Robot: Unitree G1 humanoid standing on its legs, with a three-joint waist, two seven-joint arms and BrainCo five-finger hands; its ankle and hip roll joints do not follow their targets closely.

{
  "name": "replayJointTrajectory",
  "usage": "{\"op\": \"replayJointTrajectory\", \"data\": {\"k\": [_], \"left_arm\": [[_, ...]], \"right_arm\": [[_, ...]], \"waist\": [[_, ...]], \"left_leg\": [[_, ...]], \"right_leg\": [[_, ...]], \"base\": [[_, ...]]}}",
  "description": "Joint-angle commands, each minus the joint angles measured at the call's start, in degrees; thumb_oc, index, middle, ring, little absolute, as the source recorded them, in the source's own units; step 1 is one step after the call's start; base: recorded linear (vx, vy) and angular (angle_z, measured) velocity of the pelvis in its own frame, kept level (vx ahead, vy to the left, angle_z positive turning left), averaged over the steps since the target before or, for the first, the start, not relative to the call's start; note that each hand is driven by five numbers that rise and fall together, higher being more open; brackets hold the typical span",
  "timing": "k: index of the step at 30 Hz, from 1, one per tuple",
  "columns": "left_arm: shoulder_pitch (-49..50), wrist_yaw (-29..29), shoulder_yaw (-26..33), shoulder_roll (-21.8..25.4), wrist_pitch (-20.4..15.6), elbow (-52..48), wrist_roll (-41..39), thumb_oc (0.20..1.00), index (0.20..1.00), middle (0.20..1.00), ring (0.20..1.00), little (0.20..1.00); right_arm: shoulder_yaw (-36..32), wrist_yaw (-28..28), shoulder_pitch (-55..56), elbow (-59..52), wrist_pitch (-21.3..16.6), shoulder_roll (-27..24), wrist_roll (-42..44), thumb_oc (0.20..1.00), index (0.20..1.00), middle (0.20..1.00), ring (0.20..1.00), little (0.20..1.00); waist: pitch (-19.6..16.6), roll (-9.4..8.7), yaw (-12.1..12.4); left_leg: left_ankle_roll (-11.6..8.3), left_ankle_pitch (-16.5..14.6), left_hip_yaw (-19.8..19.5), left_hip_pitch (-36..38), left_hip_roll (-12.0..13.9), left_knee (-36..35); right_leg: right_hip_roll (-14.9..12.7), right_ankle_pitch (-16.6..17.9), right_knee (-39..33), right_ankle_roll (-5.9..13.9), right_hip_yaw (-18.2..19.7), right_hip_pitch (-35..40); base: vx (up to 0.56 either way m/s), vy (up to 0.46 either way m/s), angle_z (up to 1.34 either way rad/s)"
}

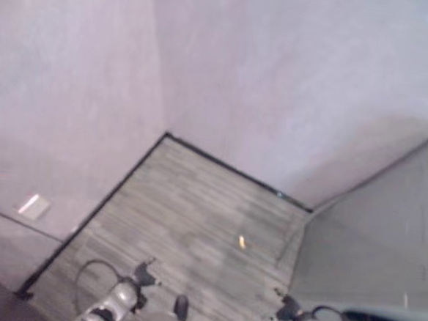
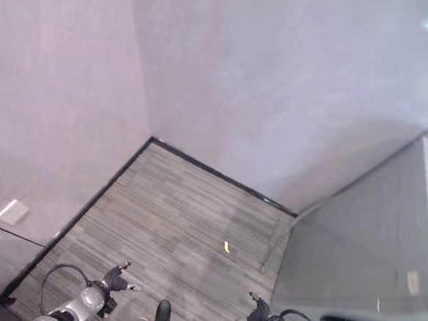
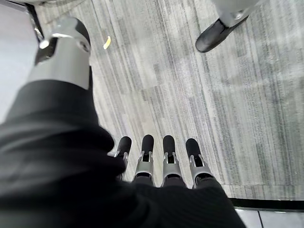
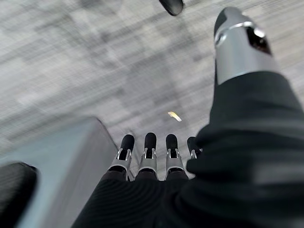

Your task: Put brush and paste in cup on sink, flatten towel.

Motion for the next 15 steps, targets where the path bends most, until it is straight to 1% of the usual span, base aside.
{"op": "replayJointTrajectory", "data": {"k": [1, 2, 3, 4, 5, 6, 7, 8, 9, 10, 12, 15], "left_arm": [[0.0, 0.1, 2.3, 1.2, -1.5, 2.5, 0.8, 1.000, 1.000, 1.000, 1.000, 1.000], [0.1, 0.4, 2.4, 1.3, -1.5, 2.6, 0.7, 1.000, 1.000, 1.000, 1.000, 1.000], [0.0, 0.7, 2.7, 1.4, -1.4, 2.7, 0.7, 1.000, 1.000, 1.000, 1.000, 1.000], [0.0, 0.7, 2.7, 1.4, -1.4, 2.7, 0.7, 1.000, 1.000, 1.000, 1.000, 1.000], [0.0, 0.8, 2.9, 1.6, -1.6, 3.3, 0.5, 1.000, 1.000, 1.000, 1.000, 1.000], [0.0, 0.8, 2.9, 1.6, -1.6, 3.3, 0.5, 1.000, 1.000, 1.000, 1.000, 1.000], [0.1, 0.7, 2.9, 1.9, -1.8, 3.8, 0.9, 1.000, 1.000, 1.000, 1.000, 1.000], [0.1, 0.7, 2.8, 2.0, -1.9, 3.8, 1.1, 1.000, 1.000, 1.000, 1.000, 1.000], [0.1, 0.8, 3.0, 2.1, -1.9, 4.0, 1.1, 1.000, 1.000, 1.000, 1.000, 1.000], [0.3, 0.9, 3.4, 2.2, -1.9, 4.3, 1.0, 1.000, 1.000, 1.000, 1.000, 1.000], [1.2, 1.2, 4.7, 2.3, -1.8, 5.2, 0.4, 1.000, 1.000, 1.000, 1.000, 1.000], [2.1, 1.3, 5.8, 2.6, -1.6, 5.9, -0.2, 1.000, 1.000, 1.000, 1.000, 1.000]], "right_arm": [[1.8, -0.3, 1.4, -1.5, -0.6, -1.0, 0.1, 1.000, 1.000, 1.000, 1.000, 1.000], [2.3, -0.4, 1.3, -1.6, -0.8, -1.0, 0.1, 1.000, 1.000, 1.000, 1.000, 1.000], [2.6, -0.4, 0.9, -1.0, -0.7, -0.8, 0.1, 1.000, 1.000, 1.000, 1.000, 1.000], [2.6, -0.4, 0.9, -1.0, -0.7, -0.8, 0.1, 1.000, 1.000, 1.000, 1.000, 1.000], [3.5, -0.6, 0.5, 0.3, -0.8, -0.4, 0.0, 1.000, 1.000, 1.000, 1.000, 1.000], [3.5, -0.6, 0.5, 0.4, -0.8, -0.4, 0.0, 1.000, 1.000, 1.000, 1.000, 1.000], [3.9, -0.6, 0.3, 1.8, -0.9, -0.1, -0.1, 1.000, 1.000, 1.000, 1.000, 1.000], [4.1, -0.6, 0.3, 1.9, -0.9, -0.1, -0.3, 1.000, 1.000, 1.000, 1.000, 1.000], [4.3, -0.6, 0.0, 2.2, -0.8, 0.1, -0.6, 1.000, 1.000, 1.000, 1.000, 1.000], [4.4, -0.7, -0.3, 2.6, -0.8, 0.2, -0.6, 1.000, 1.000, 1.000, 1.000, 1.000], [4.8, -0.6, -0.9, 3.3, -0.9, 0.6, -0.8, 1.000, 1.000, 1.000, 1.000, 1.000], [5.5, -0.5, -2.2, 4.2, -1.0, 0.8, -1.2, 1.000, 1.000, 1.000, 1.000, 1.000]], "waist": [[-1.2, -0.57, 0.7], [-0.7, -0.64, 0.6], [-0.2, -0.79, 0.0], [-0.2, -0.78, 0.0], [0.1, -1.13, -0.5], [0.2, -1.12, -0.5], [0.5, -1.12, -1.1], [0.7, -1.23, -1.3], [0.5, -1.40, -1.6], [0.3, -1.62, -1.5], [-0.5, -1.87, -0.7], [-1.1, -2.02, 0.5]], "left_leg": [[-3.73, -0.3, 0.2, -3.4, -2.3, 2.4], [-4.00, -0.5, -1.0, -2.6, -2.6, 2.8], [-4.33, -0.7, -2.5, -1.6, -3.1, 3.3], [-4.33, -0.7, -2.6, -1.6, -3.1, 3.3], [-4.72, -0.5, -5.6, -0.6, -3.9, 2.6], [-4.72, -0.5, -5.7, -0.6, -3.9, 2.6], [-5.23, -0.2, -7.4, 0.0, -4.1, 1.6], [-5.58, -0.1, -7.7, 0.2, -4.2, 1.7], [-6.06, 0.2, -8.4, 0.0, -4.4, 1.9], [-6.18, 0.2, -8.8, 0.0, -4.6, 1.7], [-6.49, 0.5, -8.7, -0.1, -4.3, 0.6], [-6.84, 1.2, -9.4, -0.1, -3.8, -0.4]], "right_leg": [[-1.4, 8.7, -23.0, 0.18, 5.3, -4.2], [-0.1, 8.4, -23.7, -0.11, 5.8, -6.1], [0.0, 8.2, -24.5, -0.11, 5.3, -6.2], [0.0, 8.2, -24.5, -0.12, 5.2, -6.2], [2.0, 8.2, -26.0, -0.04, 8.7, -5.6], [2.0, 8.2, -26.0, -0.05, 8.7, -5.5], [3.5, 9.3, -27.1, -0.32, 11.5, -6.8], [3.4, 9.9, -27.0, -0.39, 11.2, -7.3], [2.7, 10.3, -28.1, -0.42, 10.9, -6.6], [1.9, 10.4, -29.5, -0.94, 10.8, -5.7], [1.0, 10.9, -32.0, -1.93, 10.4, -4.0], [0.2, 10.6, -33.7, -3.09, 9.5, -2.2]], "base": [[0.17, 0.064, 0.50], [0.19, 0.053, 0.18], [0.09, -0.003, 0.38], [0.11, -0.050, 1.04], [0.07, -0.042, 1.21], [0.12, -0.094, 1.51], [0.05, -0.073, 1.01], [0.05, -0.100, 1.02], [0.01, -0.071, 0.82], [0.01, -0.090, 0.72], [0.03, -0.109, 0.39], [0.02, -0.108, -0.04]]}}
